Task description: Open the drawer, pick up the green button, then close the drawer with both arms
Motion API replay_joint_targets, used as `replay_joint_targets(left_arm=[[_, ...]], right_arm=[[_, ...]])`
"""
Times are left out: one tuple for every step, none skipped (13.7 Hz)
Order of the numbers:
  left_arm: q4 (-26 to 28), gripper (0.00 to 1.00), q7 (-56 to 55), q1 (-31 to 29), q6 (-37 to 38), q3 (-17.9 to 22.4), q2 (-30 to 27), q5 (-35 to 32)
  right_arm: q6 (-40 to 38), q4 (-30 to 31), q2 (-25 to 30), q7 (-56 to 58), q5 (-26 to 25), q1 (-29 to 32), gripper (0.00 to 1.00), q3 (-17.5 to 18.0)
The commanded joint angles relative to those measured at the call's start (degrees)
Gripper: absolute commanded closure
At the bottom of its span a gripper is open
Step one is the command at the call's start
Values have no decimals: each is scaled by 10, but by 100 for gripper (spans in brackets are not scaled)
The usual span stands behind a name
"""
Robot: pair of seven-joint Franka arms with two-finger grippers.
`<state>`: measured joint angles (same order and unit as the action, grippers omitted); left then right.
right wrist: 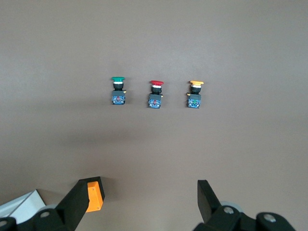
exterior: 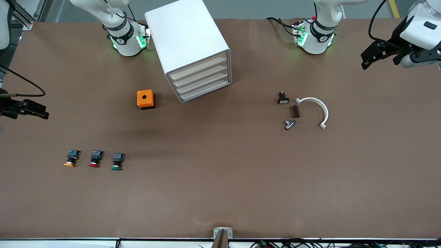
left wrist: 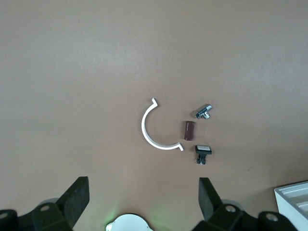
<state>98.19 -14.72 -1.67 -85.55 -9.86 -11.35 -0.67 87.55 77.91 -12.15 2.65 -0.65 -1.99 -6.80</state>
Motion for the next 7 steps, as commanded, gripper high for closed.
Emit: replay_joint_targets(left_arm=[[21, 0, 9, -6, -1, -2, -22, -1], [21, 0, 9, -6, -1, -2, -21, -2], [21, 0, 9, -6, -2, -2, -21, -2], [24, 0, 8, -6, -3, -2, -22, -2], [32, 0, 7, -6, -7, -4, -24, -2], [42, 0, 7, -6, -16, -4, -29, -2], [52, 0, 7, -6, -25, -4, -37, -2]], right_arm=[[-12, 8, 28, -17, 8, 9, 0, 3], [-12, 14, 39, -17, 11, 15, 0, 4], [-15, 20, 53, -17, 13, 15, 0, 4], [-25, 22, 68, -16, 13, 13, 0, 6], [-43, 22, 78, -17, 17, 13, 0, 8], [-56, 23, 84, -17, 24, 12, 0, 8], [-62, 26, 87, -16, 27, 11, 0, 7]])
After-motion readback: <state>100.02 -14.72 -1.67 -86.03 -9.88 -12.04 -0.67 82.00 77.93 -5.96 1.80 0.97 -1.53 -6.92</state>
